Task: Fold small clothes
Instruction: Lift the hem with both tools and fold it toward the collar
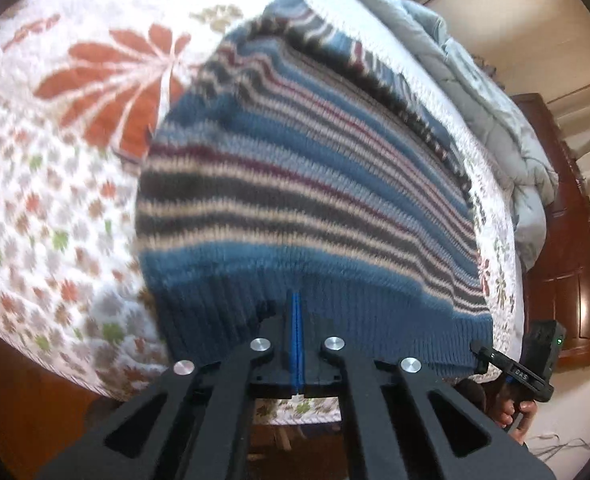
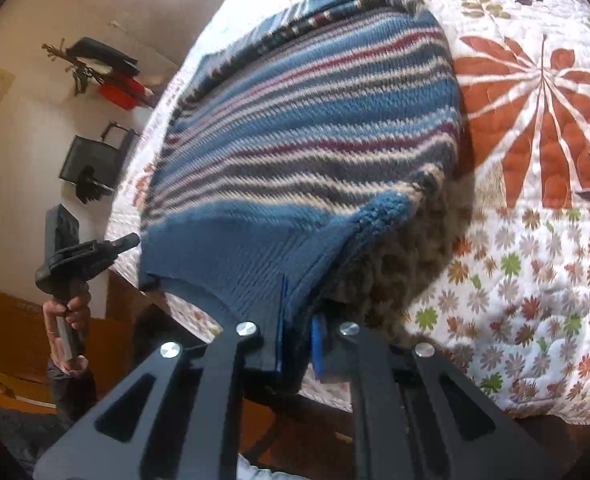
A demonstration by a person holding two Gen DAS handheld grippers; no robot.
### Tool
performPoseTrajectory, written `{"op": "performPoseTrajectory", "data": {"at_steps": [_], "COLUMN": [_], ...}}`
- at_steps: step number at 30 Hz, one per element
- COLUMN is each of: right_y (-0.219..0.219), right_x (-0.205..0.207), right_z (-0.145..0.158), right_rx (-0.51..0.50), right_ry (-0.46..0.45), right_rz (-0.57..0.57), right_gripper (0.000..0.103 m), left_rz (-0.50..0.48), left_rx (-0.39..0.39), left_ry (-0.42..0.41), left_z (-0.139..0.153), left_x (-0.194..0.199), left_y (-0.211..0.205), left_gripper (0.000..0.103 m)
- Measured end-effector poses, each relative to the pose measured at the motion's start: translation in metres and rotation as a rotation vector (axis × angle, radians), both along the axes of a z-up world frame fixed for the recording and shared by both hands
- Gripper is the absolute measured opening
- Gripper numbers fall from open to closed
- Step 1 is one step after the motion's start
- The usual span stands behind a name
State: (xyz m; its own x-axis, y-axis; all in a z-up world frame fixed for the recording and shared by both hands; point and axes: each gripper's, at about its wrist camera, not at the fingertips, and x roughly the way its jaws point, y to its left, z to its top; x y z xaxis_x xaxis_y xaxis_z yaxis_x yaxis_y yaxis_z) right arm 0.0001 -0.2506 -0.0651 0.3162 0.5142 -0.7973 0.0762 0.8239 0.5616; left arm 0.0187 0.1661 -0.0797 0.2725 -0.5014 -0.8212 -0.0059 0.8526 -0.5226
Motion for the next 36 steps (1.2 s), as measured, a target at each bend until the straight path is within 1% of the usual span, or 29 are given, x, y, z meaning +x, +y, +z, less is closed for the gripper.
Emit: {"op": "performPoseTrajectory", "data": {"at_steps": [1,5,7,8,9,10,11,12,14,16,19,20,22,24,26,28,29,32,33,34,35,36], "right_y": [-0.002,-0.006,-0.004,-0.003,-0.001,0.000,0.002,0.002,0.002,0.002,0.004,0.005,0.004,0.003,0.003,0.003,0.004,0.005,0.004,0.005,0.005,0.005], "right_x": [0.002,0.003,0.002,0.002,0.002,0.002,0.002,0.003,0.004,0.005,0.006,0.008,0.008,0.009,0.009,0.010,0.010,0.012,0.012,0.013,0.013,0.013], "right_z": [0.001,-0.001,-0.004,-0.005,-0.006,-0.007,-0.008,-0.009,-0.010,-0.010,-0.010,-0.011,-0.011,-0.013,-0.013,-0.013,-0.014,-0.016,-0.017,-0.017,-0.017,-0.017], "right_rx": [0.007,-0.006,-0.018,-0.025,-0.027,-0.025,-0.024,-0.024,-0.021,-0.019,-0.017,-0.016,-0.014,-0.010,-0.011,-0.011,-0.012,-0.009,-0.008,-0.009,-0.008,-0.009], "right_ry": [-0.001,0.016,0.021,0.023,0.025,0.029,0.031,0.031,0.032,0.032,0.031,0.032,0.034,0.036,0.036,0.034,0.034,0.041,0.042,0.044,0.045,0.045], "right_rz": [-0.002,-0.001,0.003,0.005,0.006,0.005,0.004,0.004,0.003,0.002,0.000,-0.001,-0.004,-0.003,-0.002,0.001,0.004,0.005,0.004,0.003,0.002,0.004], "right_gripper": [0.009,0.009,0.009,0.009,0.009,0.009,0.009,0.009,0.009,0.009,0.009,0.009,0.009,0.009,0.009,0.009,0.009,0.009,0.009,0.009,0.009,0.009], "left_rz": [-0.003,-0.008,-0.003,0.010,0.019,0.030,0.042,0.043,0.037,0.066,0.089,0.100,0.104,0.092,0.082,0.067,0.064,0.064,0.064,0.059,0.053,0.050], "left_rx": [0.007,0.057,0.099,0.124,0.142,0.157,0.159,0.149,0.079,0.026,-0.026,-0.037,-0.069,-0.115,-0.208,-0.330,-0.334,-0.270,-0.252,-0.211,-0.168,-0.119], "left_ry": [-0.002,0.038,0.054,0.053,0.051,0.043,0.030,0.027,0.046,0.092,0.115,0.118,0.092,0.105,0.114,0.136,0.148,0.154,0.148,0.138,0.137,0.141], "left_z": [0.001,-0.006,-0.010,-0.011,-0.010,-0.009,-0.008,-0.009,-0.014,-0.027,-0.042,-0.043,-0.040,-0.041,-0.044,-0.050,-0.052,-0.058,-0.056,-0.051,-0.049,-0.047], "left_x": [0.001,-0.002,-0.006,-0.007,-0.009,-0.009,-0.009,-0.009,-0.003,0.004,0.013,0.014,0.016,0.018,0.017,0.016,0.016,0.016,0.016,0.016,0.017,0.017], "left_y": [0.001,0.005,0.008,0.009,0.012,0.017,0.021,0.026,0.033,0.040,0.048,0.050,0.052,0.051,0.052,0.050,0.049,0.042,0.039,0.034,0.030,0.025], "left_gripper": [0.000,0.000,0.008,0.025,0.050,0.061,0.067,0.067,0.068,0.069,0.069,0.069,0.069,0.069,0.069,0.069,0.069,0.063,0.055,0.046,0.021,0.013]}}
